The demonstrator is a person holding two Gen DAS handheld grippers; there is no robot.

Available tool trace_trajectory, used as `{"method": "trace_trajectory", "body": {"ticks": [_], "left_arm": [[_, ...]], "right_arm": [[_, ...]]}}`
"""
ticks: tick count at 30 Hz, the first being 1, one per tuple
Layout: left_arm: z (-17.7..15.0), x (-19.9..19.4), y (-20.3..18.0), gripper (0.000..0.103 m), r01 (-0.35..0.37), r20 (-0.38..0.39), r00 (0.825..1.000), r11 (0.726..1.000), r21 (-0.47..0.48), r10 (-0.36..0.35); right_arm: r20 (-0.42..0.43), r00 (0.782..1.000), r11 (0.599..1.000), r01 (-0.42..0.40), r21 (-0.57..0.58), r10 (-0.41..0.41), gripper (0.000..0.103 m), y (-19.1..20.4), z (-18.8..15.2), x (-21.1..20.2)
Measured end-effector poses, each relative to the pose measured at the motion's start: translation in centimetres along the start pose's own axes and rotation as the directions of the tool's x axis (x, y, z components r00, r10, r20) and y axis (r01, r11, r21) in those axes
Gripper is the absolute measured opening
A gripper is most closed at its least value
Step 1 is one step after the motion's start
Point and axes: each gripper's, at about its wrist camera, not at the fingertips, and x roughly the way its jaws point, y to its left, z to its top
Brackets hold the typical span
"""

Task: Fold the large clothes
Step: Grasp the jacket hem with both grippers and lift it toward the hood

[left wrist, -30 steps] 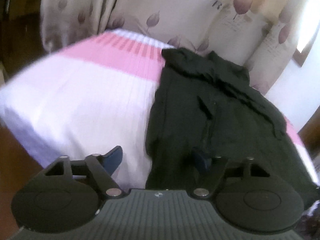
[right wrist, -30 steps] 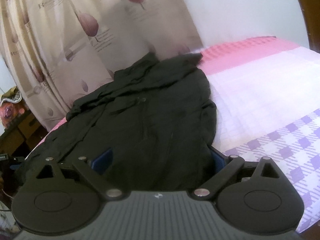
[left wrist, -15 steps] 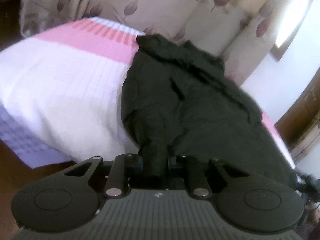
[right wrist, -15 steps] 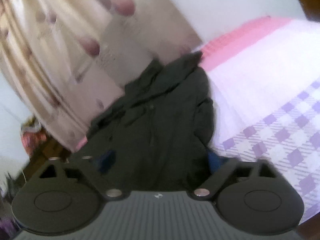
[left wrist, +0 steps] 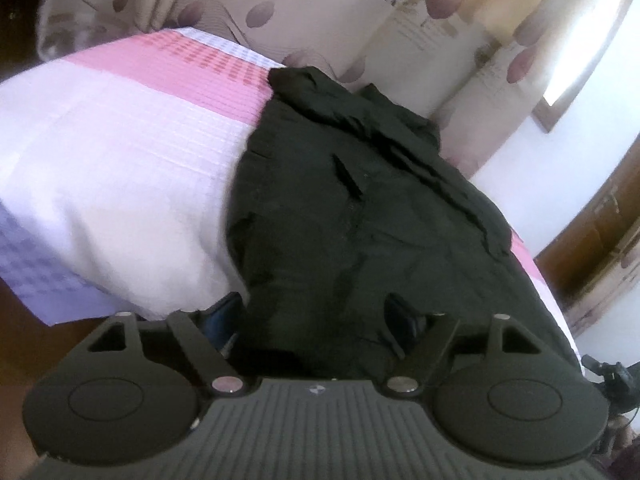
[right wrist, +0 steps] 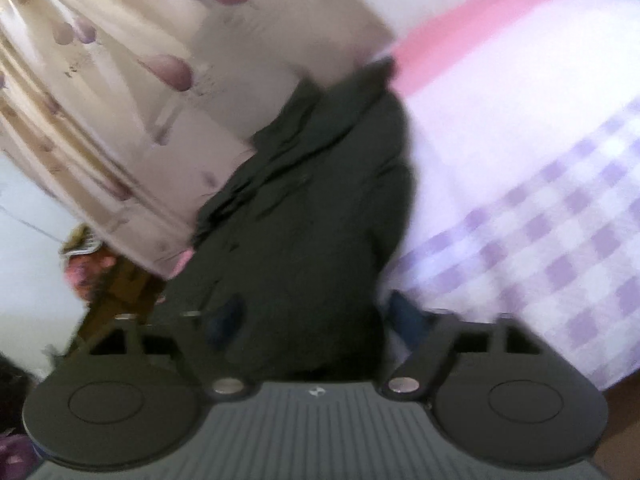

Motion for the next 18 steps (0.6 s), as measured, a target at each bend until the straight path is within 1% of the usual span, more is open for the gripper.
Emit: {"method": "trace_trajectory", "body": {"ticks": [1, 2, 3, 4, 5, 6, 9, 11, 14, 18], "left_arm": [[-0.1, 0.2, -0.1, 0.073, 0.005, -0.008, 1.000, 1.000, 0.001, -0.005], [-0.2, 0.4, -0.3, 0.054, -0.001, -0.013, 1.000, 1.000, 0.009, 0.001], [-0.2, 0.7, -0.4, 0.025, -0.027, -0.024, 0.999, 0.999, 0.023, 0.028], [-0.3, 0.9, -0.4, 0.021, -0.044, -0.027, 0.999, 0.998, 0.034, 0.045], [-0.4, 0.7, -0.2, 0.017, -0.032, -0.013, 0.999, 0.999, 0.026, 0.032], [-0.5, 0.5, -0.2, 0.016, -0.025, -0.003, 1.000, 0.999, 0.020, 0.025], [-0.3, -0.1, -0.9, 0.013, -0.047, 0.020, 0.999, 0.998, 0.044, 0.046], [0.0, -0.5, -1.4, 0.012, -0.050, 0.045, 0.998, 0.998, 0.045, 0.048], [0.2, -1.3, -1.7, 0.012, -0.031, 0.083, 0.996, 0.999, 0.014, 0.030], [0.2, -2.4, -2.6, 0.012, -0.029, 0.114, 0.993, 0.999, 0.024, 0.026]], "right_arm": [[0.001, 1.000, 1.000, 0.003, -0.005, -0.003, 0.083, 0.2, -0.3, 0.2], [0.001, 1.000, 1.000, 0.007, -0.017, -0.007, 0.081, 0.4, -0.5, 0.5], [0.000, 1.000, 0.999, -0.003, -0.036, 0.003, 0.058, 0.6, -0.7, 1.1], [-0.006, 1.000, 0.999, -0.004, -0.052, 0.004, 0.027, 0.7, -0.7, 1.6], [-0.016, 1.000, 0.998, 0.011, -0.060, -0.012, 0.023, 0.8, -0.8, 2.3], [-0.013, 1.000, 0.998, 0.015, -0.061, -0.016, 0.018, 0.8, -0.9, 2.8], [0.015, 1.000, 0.998, 0.006, -0.068, -0.005, 0.014, 0.9, -0.8, 3.0], [0.025, 1.000, 0.997, -0.009, -0.073, 0.011, 0.013, 1.2, -0.8, 2.4], [0.052, 0.997, 0.997, -0.058, -0.057, 0.061, 0.013, 1.5, -0.5, 1.4], [0.070, 0.992, 0.995, -0.099, -0.031, 0.101, 0.013, 1.9, 0.0, 0.6]]}}
